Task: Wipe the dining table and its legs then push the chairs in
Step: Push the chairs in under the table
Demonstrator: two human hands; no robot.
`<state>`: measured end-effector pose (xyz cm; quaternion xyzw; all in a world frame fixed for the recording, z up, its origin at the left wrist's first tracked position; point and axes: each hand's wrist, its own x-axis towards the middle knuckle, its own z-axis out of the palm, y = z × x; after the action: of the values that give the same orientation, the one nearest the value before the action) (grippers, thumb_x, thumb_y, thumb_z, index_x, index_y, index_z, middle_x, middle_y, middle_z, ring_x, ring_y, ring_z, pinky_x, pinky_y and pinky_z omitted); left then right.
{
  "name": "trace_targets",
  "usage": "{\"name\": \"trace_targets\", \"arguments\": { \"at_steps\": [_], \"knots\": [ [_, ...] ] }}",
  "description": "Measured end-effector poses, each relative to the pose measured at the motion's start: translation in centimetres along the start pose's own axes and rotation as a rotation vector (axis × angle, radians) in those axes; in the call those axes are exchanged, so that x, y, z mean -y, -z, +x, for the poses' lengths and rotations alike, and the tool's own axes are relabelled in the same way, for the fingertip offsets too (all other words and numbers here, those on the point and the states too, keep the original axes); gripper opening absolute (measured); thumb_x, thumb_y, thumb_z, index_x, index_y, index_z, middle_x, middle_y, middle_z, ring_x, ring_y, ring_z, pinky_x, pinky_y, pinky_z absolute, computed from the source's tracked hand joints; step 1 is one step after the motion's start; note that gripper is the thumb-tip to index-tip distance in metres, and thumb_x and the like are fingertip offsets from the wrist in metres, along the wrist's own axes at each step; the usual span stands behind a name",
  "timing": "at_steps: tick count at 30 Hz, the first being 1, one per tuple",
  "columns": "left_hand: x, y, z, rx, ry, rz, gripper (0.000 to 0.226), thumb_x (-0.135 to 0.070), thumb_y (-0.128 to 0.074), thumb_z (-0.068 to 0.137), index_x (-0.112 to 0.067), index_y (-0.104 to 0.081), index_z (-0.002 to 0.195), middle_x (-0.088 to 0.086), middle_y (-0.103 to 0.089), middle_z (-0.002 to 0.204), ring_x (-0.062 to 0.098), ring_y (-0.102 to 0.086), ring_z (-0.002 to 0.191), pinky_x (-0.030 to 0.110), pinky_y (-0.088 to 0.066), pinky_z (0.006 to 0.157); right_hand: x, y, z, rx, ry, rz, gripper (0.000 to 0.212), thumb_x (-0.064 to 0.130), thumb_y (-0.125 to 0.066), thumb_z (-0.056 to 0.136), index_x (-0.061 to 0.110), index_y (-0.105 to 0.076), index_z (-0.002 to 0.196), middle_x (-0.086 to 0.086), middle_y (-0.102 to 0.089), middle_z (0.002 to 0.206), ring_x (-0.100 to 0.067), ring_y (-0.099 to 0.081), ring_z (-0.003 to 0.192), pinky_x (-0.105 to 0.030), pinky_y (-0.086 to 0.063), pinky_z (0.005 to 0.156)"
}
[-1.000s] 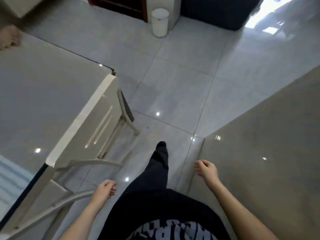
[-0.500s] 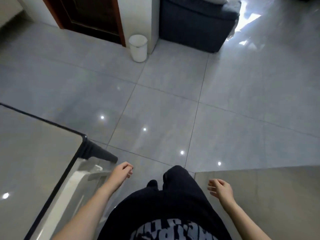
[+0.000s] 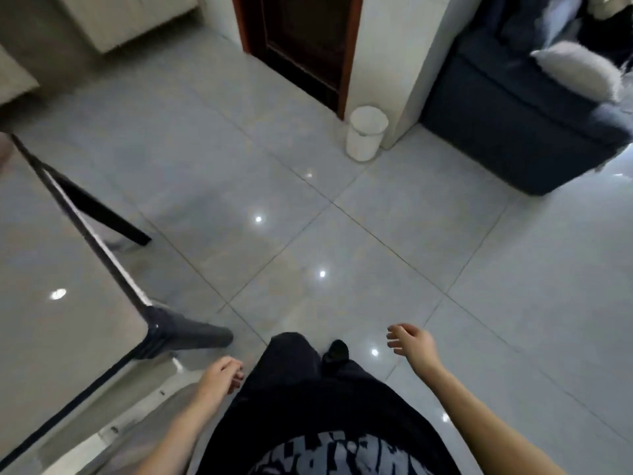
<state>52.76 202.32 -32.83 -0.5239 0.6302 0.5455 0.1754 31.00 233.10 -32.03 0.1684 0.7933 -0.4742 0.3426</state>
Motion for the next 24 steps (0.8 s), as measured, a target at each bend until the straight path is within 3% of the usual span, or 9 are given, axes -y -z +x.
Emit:
{"name": "trace_targets", "arguments": {
  "at_steps": [4, 7, 10, 13, 15, 19, 24],
  "knots": [
    [-1.2, -0.4, 0.3, -0.069, 0.132, -0.122, 0.024, -0.005, -0.042, 0.097, -0.001, -0.058, 0.08, 0.015, -0.054, 0.072, 0.02, -0.053, 0.054, 0.012, -0.037, 0.039, 6.7, -1.3, 5.9, 0.109, 0.03, -0.083, 0.018, 0.012, -0.053, 0.092, 0.001, -0.067, 0.093, -0.014, -0.068, 0.086, -0.026, -0.064, 0.073, -0.033, -0.05, 0.066],
    [-2.2, -0.6, 1.1, -0.094, 0.219, -0.191, 0.024, -0.006, -0.039, 0.098, 0.005, -0.059, 0.09, 0.018, -0.055, 0.076, 0.021, -0.053, 0.059, 0.011, -0.039, 0.038, 10.5, -3.0, 10.0, 0.165, 0.03, -0.122, 0.017, 0.012, -0.055, 0.091, 0.0, -0.067, 0.089, -0.014, -0.066, 0.082, -0.026, -0.063, 0.072, -0.035, -0.049, 0.065],
    [-4.5, -0.3, 3.5, -0.148, 0.274, -0.249, 0.023, -0.005, -0.041, 0.097, 0.001, -0.059, 0.084, 0.012, -0.056, 0.072, 0.015, -0.055, 0.055, 0.009, -0.04, 0.042, 14.0, -4.6, 14.4, 0.198, 0.017, -0.186, 0.016, 0.012, -0.057, 0.089, -0.002, -0.067, 0.089, -0.015, -0.066, 0.082, -0.028, -0.063, 0.071, -0.033, -0.049, 0.064],
    [-7.9, 0.9, 7.6, -0.148, 0.247, -0.282, 0.019, -0.017, -0.05, 0.093, -0.007, -0.063, 0.083, 0.009, -0.064, 0.081, 0.016, -0.058, 0.069, 0.026, -0.049, 0.067, 17.8, -5.7, 18.8, 0.191, 0.005, -0.234, 0.016, 0.011, -0.057, 0.091, -0.001, -0.067, 0.088, -0.02, -0.067, 0.084, -0.029, -0.064, 0.069, -0.032, -0.049, 0.061],
    [-10.6, 2.4, 11.1, -0.131, 0.241, -0.271, 0.021, -0.025, -0.054, 0.087, -0.009, -0.067, 0.083, 0.013, -0.069, 0.087, 0.021, -0.061, 0.075, 0.036, -0.051, 0.075, 20.8, -6.2, 21.4, 0.158, -0.012, -0.249, 0.016, 0.008, -0.054, 0.092, -0.001, -0.067, 0.086, -0.023, -0.068, 0.086, -0.031, -0.064, 0.069, -0.032, -0.048, 0.06],
    [-20.8, 5.9, 16.0, -0.163, 0.183, -0.395, 0.025, -0.006, -0.046, 0.095, -0.004, -0.059, 0.073, 0.016, -0.057, 0.074, 0.024, -0.052, 0.063, 0.029, -0.039, 0.06, 27.2, -7.0, 25.1, 0.091, -0.01, -0.273, 0.016, 0.006, -0.053, 0.092, -0.006, -0.064, 0.089, -0.02, -0.065, 0.082, -0.033, -0.062, 0.071, -0.035, -0.048, 0.062],
    [-29.5, 10.4, 22.0, -0.213, 0.11, -0.471, 0.024, -0.008, -0.045, 0.095, -0.008, -0.06, 0.076, 0.009, -0.058, 0.072, 0.021, -0.054, 0.064, 0.028, -0.041, 0.062, 34.8, -9.9, 30.7, 0.109, -0.007, -0.318, 0.018, 0.007, -0.053, 0.09, -0.005, -0.067, 0.09, -0.023, -0.068, 0.085, -0.033, -0.066, 0.07, -0.035, -0.052, 0.066]
  ]
}}
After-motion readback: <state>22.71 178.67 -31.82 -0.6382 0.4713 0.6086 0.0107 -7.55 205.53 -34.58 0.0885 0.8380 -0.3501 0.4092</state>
